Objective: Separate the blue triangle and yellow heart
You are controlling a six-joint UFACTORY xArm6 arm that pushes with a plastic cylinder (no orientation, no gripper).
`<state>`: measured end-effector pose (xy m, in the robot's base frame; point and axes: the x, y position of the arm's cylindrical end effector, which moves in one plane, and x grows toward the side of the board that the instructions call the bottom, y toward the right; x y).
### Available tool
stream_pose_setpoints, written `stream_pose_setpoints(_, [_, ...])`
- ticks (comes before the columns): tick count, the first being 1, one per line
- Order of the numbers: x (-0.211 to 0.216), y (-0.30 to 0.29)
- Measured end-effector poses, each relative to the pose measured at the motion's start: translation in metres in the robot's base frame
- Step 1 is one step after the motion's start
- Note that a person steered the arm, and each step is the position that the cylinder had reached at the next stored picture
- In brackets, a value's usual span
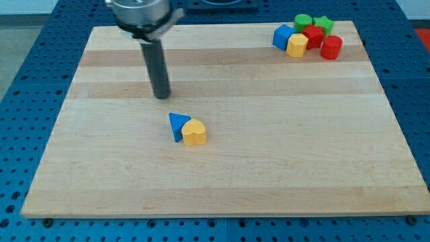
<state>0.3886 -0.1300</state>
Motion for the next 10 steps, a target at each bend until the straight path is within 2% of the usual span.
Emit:
stream_pose_setpoints(1, [-0.051, 0.013])
stream_pose_setpoints(2, [-0.062, 0.088])
stream_pose_setpoints(3, [0.014, 0.145])
stream_pose_setpoints(4, [0.133, 0.145])
stream_pose_setpoints(5, [0.147, 0.145])
stream_pose_setpoints(7, [0.148, 0.089])
stream_pose_setpoints(8, [0.132, 0.078])
stream_pose_setpoints(10, [0.030, 0.042])
